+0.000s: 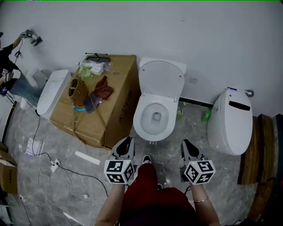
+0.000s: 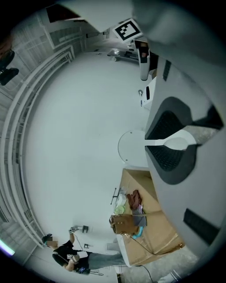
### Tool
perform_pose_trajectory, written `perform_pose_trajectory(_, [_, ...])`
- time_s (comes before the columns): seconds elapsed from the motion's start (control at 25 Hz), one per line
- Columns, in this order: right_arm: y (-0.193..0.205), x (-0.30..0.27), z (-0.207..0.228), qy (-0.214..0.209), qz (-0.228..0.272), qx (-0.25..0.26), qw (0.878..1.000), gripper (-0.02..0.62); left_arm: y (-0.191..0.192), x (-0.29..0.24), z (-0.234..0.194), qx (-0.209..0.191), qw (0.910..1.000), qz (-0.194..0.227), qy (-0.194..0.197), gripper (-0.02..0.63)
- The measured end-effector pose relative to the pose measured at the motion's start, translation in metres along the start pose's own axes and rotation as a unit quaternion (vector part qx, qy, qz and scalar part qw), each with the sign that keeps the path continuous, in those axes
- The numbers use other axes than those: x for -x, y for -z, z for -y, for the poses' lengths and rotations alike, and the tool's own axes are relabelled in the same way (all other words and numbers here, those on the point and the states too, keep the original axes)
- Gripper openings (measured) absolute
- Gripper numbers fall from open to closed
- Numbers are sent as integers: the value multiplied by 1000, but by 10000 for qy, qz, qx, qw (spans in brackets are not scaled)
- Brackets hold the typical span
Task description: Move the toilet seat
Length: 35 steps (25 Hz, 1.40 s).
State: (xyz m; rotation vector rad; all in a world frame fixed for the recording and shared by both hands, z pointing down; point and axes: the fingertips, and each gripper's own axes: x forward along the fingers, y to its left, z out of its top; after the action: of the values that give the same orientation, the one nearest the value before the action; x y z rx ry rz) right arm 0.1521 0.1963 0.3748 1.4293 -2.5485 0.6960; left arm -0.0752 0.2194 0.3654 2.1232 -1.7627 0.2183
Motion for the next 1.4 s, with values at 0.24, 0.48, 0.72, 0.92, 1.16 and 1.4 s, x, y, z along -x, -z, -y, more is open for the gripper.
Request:
perform_pose_trajectory(0.24, [-4,-63,12,146,-325,-223,9991,18,-6,-53,-41,199,9993,-300,68,28])
perform_pose_trajectory(0.48, [6,-115,24,341,-770,-453,9954,37,6,-100,-72,327,9964,-758,206,31])
perform_pose_trajectory(0.72, [27,-146,40,537,-1173,-973,9869,111,25,-135,-93,518,9912,-1153,384,63])
perform_pose_trajectory(0.92, [52,-166,51,580,-1636,-1194,9776,188,51,-160,-106,707,9839,-1585,423,94])
perform_pose_trajectory(1.16, [102,-185,74,737,-2124,-1567,9617,242,103,-185,-118,813,9728,-2154,252,126])
perform_pose_trajectory(1.4, [165,-206,101,877,-2527,-1991,9428,252,165,-212,-133,687,9612,-2671,75,137])
